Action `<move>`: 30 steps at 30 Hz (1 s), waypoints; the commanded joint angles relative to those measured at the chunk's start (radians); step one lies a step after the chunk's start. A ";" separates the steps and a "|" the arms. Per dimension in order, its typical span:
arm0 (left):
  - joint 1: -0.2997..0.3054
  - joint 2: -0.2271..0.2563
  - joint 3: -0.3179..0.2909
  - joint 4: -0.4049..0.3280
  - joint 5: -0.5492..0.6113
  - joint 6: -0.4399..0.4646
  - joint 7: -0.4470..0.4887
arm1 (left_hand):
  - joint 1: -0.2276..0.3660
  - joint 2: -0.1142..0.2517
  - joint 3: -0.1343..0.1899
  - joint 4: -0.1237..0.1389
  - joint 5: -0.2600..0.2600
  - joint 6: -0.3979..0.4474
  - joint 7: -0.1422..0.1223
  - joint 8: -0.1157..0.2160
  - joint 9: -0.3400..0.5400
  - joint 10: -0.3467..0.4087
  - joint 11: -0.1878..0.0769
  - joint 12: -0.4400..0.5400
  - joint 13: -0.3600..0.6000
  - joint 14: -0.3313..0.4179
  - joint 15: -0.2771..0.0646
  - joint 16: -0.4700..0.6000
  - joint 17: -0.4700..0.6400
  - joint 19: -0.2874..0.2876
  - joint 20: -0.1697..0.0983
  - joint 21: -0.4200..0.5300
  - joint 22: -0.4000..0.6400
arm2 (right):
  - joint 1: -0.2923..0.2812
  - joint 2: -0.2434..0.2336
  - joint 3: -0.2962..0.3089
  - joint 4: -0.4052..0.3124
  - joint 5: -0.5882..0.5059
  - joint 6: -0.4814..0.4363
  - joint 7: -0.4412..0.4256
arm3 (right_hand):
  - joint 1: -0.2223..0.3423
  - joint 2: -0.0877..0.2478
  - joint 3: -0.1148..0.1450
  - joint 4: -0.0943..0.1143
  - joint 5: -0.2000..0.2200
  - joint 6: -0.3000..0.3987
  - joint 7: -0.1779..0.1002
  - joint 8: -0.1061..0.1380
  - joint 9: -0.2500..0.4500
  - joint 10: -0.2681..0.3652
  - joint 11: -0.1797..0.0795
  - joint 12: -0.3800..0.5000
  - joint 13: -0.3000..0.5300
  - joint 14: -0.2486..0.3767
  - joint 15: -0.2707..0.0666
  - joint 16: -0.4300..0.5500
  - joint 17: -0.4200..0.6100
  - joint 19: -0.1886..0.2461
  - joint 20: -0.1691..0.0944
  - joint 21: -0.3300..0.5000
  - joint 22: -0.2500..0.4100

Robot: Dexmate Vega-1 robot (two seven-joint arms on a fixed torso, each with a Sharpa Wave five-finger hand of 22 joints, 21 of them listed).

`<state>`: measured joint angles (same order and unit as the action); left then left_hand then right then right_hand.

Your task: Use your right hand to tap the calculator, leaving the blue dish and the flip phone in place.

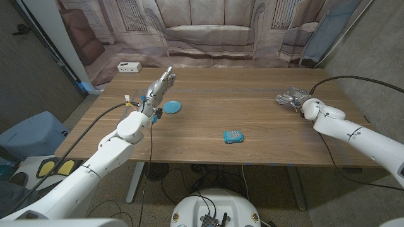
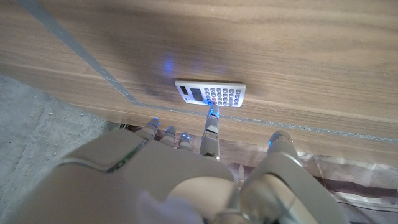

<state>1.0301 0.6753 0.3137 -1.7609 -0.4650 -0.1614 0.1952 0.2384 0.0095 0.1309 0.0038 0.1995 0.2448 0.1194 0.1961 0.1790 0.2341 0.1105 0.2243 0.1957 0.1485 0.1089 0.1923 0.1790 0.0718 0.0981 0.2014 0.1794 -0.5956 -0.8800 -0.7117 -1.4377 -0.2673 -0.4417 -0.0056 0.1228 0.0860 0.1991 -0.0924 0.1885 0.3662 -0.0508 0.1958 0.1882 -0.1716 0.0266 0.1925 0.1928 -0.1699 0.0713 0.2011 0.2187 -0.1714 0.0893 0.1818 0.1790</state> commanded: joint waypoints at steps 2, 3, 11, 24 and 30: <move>-0.001 -0.003 0.002 0.009 -0.007 -0.001 -0.004 | 0.003 0.010 0.004 -0.006 0.000 0.008 0.003 -0.002 0.003 0.008 -0.001 -0.004 0.003 0.008 0.001 0.000 0.002 -0.006 0.006 -0.004 0.001 | 0.013 0.013 -0.012 0.021 -0.003 -0.011 0.014 | 0.004 0.009 0.008 -0.001 -0.001 0.009 -0.008 0.003 0.004 -0.130 -0.004 0.008 0.006 -0.256 0.000 0.006 0.002 -0.203 -0.006 0.009 0.004; -0.002 -0.002 0.002 0.009 -0.006 -0.001 -0.005 | 0.003 0.010 0.004 -0.006 0.000 0.009 0.003 -0.002 0.003 0.008 0.000 -0.004 0.003 0.008 0.001 0.000 0.002 -0.006 0.006 -0.004 0.001 | 0.014 0.013 -0.013 0.023 -0.002 -0.010 0.015 | 0.004 0.009 0.008 -0.001 -0.001 0.011 -0.010 0.003 0.004 -0.129 -0.003 0.009 0.006 -0.255 0.001 0.006 0.002 -0.202 -0.006 0.009 0.004; -0.002 -0.003 0.003 0.010 -0.007 -0.001 -0.004 | 0.003 0.011 0.004 -0.007 0.000 0.010 0.003 -0.002 0.003 0.007 -0.005 -0.005 0.003 0.009 0.000 0.000 0.002 -0.007 0.007 -0.004 0.001 | 0.023 0.016 -0.027 0.028 -0.011 -0.022 0.028 | 0.004 0.008 0.009 -0.002 -0.001 0.016 -0.010 0.005 0.004 -0.120 -0.001 0.012 0.006 -0.250 0.003 0.009 0.002 -0.198 -0.004 0.013 0.004; 0.002 -0.003 0.002 0.012 -0.009 -0.006 -0.005 | 0.003 0.011 0.003 -0.009 -0.001 0.009 0.003 -0.003 0.003 0.007 -0.004 -0.006 0.003 0.010 0.000 -0.001 0.002 -0.010 0.010 -0.004 0.001 | 0.032 0.012 -0.042 0.013 -0.033 -0.057 0.043 | 0.003 0.005 0.009 -0.003 -0.002 0.061 -0.014 0.020 0.005 -0.102 0.002 0.019 0.006 -0.242 0.005 0.014 0.002 -0.186 0.002 0.019 0.003; 0.002 -0.002 0.001 0.011 -0.011 -0.006 -0.005 | 0.002 0.012 0.002 -0.009 -0.001 0.009 0.002 -0.003 0.003 0.008 -0.002 -0.006 0.003 0.009 0.000 -0.001 0.002 -0.010 0.010 -0.004 0.001 | 0.040 0.016 -0.051 0.019 -0.039 -0.067 0.056 | 0.001 0.003 0.008 -0.003 -0.003 0.076 -0.016 0.024 0.005 -0.090 -0.003 0.023 0.005 -0.238 0.005 0.015 0.002 -0.183 0.002 0.021 0.003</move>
<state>1.0305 0.6727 0.3160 -1.7503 -0.4732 -0.1641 0.1902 0.2384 0.0094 0.1318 -0.0021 0.1997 0.2447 0.1195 0.1961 0.1790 0.2341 0.1105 0.2178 0.1957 0.1483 0.1088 0.1923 0.1790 0.0671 0.1028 0.2014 0.1792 -0.5658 -0.8675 -0.7486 -1.4219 -0.2936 -0.4868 0.0295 0.1228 0.0859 0.2019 -0.0951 0.1886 0.4239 -0.0715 0.2109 0.1876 -0.1715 0.0267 0.2079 0.1928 -0.1699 0.0713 0.2089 0.2187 -0.1714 0.0893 0.1974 0.1790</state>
